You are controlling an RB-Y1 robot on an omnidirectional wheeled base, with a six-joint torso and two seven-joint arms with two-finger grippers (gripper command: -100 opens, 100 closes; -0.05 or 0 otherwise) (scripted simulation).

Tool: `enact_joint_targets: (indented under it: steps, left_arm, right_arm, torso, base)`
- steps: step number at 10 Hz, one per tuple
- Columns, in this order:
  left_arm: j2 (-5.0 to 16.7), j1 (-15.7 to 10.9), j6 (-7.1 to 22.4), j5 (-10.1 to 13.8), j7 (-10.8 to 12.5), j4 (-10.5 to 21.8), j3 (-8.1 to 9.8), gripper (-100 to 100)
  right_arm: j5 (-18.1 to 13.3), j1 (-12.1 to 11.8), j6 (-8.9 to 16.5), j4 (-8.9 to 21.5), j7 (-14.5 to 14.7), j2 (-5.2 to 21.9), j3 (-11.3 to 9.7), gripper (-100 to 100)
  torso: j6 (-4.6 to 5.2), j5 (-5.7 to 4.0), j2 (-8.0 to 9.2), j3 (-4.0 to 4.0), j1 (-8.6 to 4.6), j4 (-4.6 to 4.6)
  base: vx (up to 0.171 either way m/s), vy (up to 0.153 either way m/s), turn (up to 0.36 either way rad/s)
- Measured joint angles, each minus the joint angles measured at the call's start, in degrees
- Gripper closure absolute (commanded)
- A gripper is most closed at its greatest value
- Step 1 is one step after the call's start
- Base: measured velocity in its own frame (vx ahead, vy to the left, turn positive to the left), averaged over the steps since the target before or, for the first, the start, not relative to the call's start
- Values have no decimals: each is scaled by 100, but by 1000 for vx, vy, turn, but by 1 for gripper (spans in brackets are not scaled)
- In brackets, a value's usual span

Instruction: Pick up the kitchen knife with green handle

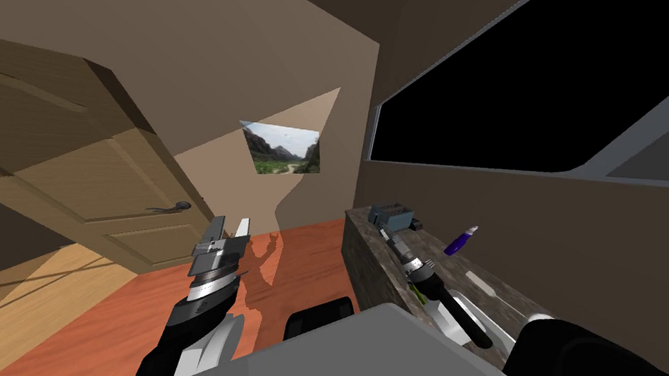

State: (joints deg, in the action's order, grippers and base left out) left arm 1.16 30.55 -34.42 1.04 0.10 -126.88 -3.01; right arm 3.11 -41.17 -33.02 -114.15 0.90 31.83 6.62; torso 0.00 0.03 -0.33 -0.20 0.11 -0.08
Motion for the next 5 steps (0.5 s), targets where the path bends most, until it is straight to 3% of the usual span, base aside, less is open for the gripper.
enact_joint_targets:
  steps: [1, 5]
  left_arm:
    - [0, 0, 0, 0, 0, 0, 0, 0]
    - [0, 0, 0, 0, 0, 0, 0, 0]
  right_arm:
    - [-12, -54, 46, 197, 35, 193, 55, -100]
    - [-78, -361, 124, 513, 121, 782, 152, -100]
  torso:
    - [-1, 0, -4, -2, -2, -1]
    - [1, 1, 17, 10, 3, 4]
  base:
    - [75, 0, 50]
    - [55, 14, 68]
